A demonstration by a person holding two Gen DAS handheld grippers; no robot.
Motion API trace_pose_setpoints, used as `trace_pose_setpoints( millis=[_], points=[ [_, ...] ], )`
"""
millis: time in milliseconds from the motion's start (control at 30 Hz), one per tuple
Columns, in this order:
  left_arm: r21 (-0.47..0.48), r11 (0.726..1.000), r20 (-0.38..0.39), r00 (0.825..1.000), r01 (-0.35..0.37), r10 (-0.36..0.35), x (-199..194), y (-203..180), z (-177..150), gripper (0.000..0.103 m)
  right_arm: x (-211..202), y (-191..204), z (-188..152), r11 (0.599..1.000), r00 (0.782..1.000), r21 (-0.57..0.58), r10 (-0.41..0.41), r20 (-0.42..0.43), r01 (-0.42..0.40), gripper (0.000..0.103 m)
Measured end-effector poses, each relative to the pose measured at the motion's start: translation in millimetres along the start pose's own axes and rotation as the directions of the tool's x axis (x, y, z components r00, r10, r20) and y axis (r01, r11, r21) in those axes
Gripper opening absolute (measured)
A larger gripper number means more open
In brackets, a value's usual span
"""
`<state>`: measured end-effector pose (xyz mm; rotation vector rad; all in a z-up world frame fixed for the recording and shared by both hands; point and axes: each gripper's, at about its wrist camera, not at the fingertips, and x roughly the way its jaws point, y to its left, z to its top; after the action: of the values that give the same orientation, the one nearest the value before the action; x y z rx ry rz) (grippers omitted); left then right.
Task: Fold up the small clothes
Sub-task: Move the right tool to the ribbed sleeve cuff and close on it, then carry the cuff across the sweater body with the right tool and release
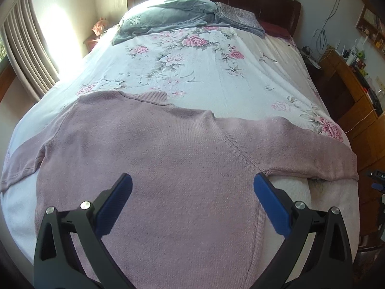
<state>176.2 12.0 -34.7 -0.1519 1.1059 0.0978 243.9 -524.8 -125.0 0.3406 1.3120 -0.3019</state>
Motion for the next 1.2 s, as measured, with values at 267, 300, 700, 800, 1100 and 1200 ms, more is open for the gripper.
trace_pose_setpoints(
  millis=[267,300,700,800,1100,1200],
  points=[
    [0.007,1.0,-0.008,1.0,-0.017,0.017,25.3,-42.4,13.5,0.1,63.0,-26.1,32.0,0.993,0.984,-0.006,0.113,-0.136,-0.115,0.086],
    [0.011,1.0,-0.011,1.0,-0.022,0.022,27.3,-45.6,14.6,0.1,67.6,-26.7,32.1,0.988,0.977,0.005,0.151,-0.15,-0.152,0.083],
    [0.009,1.0,-0.03,0.999,-0.028,0.028,43.0,-52.3,24.6,0.1,15.3,-33.6,31.7,0.922,0.923,-0.045,0.385,-0.006,-0.385,0.012],
    [0.019,0.999,-0.023,0.999,-0.038,0.038,42.4,-45.0,25.1,0.1,-2.0,-45.9,28.2,0.933,0.932,-0.021,0.359,0.046,-0.358,0.011],
    [-0.054,0.998,-0.059,0.998,-0.039,0.036,52.0,16.9,20.9,0.1,21.7,-47.5,11.6,0.972,0.974,0.053,0.228,0.013,-0.228,0.004],
    [-0.061,0.997,-0.057,0.998,-0.042,0.038,49.9,41.1,19.7,0.1,-6.0,-16.7,7.5,0.966,0.963,-0.006,0.259,0.071,-0.259,0.004]
  ],
)
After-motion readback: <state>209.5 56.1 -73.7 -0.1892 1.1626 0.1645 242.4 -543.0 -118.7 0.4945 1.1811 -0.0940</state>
